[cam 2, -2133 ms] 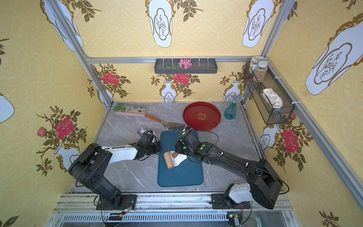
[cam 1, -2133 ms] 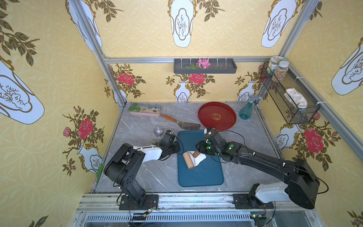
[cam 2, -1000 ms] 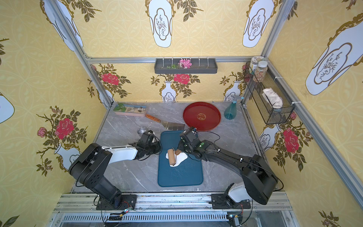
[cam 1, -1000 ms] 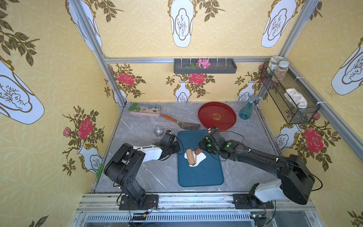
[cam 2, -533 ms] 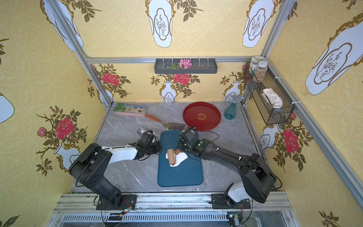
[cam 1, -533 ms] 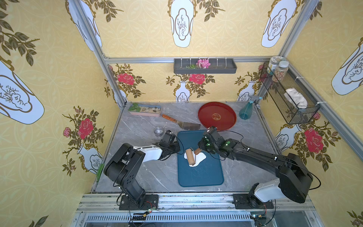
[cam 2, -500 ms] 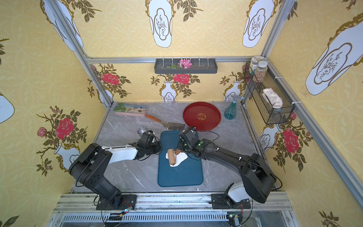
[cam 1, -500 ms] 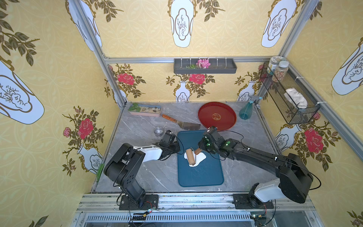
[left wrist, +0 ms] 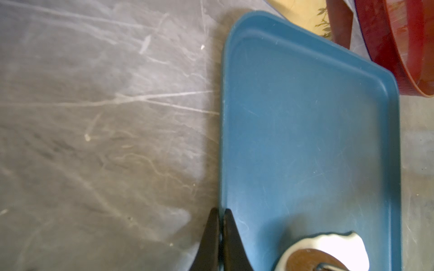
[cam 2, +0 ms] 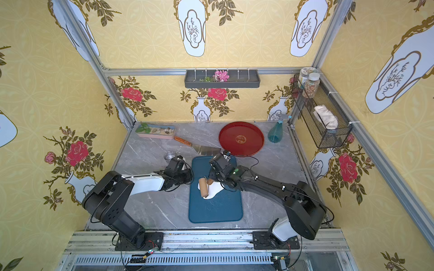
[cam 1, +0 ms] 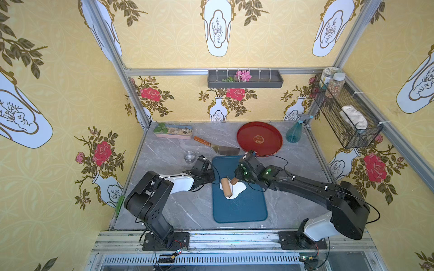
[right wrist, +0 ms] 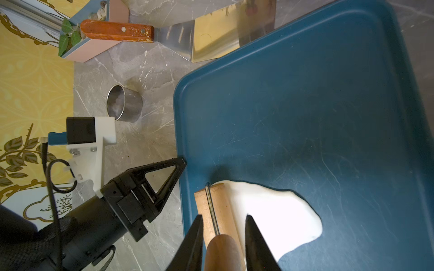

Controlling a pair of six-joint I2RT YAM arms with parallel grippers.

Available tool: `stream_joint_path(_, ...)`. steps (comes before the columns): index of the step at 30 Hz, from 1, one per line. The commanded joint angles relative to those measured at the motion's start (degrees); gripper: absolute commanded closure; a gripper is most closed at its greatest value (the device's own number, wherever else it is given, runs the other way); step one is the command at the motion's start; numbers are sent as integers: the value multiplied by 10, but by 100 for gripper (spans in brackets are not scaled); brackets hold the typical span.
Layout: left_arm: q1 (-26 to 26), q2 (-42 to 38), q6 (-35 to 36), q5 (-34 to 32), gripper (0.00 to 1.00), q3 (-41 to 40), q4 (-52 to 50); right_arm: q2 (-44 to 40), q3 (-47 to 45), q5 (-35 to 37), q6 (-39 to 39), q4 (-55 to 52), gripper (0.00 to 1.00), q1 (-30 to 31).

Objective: Roll out the dumpling wrappers from the dough
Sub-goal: Flatten out the dough on the work surface.

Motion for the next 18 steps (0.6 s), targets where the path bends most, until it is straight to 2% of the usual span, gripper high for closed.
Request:
stream_joint_path(1, 1, 5, 9, -17, 100, -8, -64, -2, -14, 9, -14, -87, 100, -6)
stream_joint_path(7, 1, 7, 9, -16, 100, -7, -63, -27, -16, 19, -22, -107, 100, -16)
stream_joint_path(18, 1, 6, 9, -17, 100, -7, -63, 22, 5, 15, -7, -93, 100, 19)
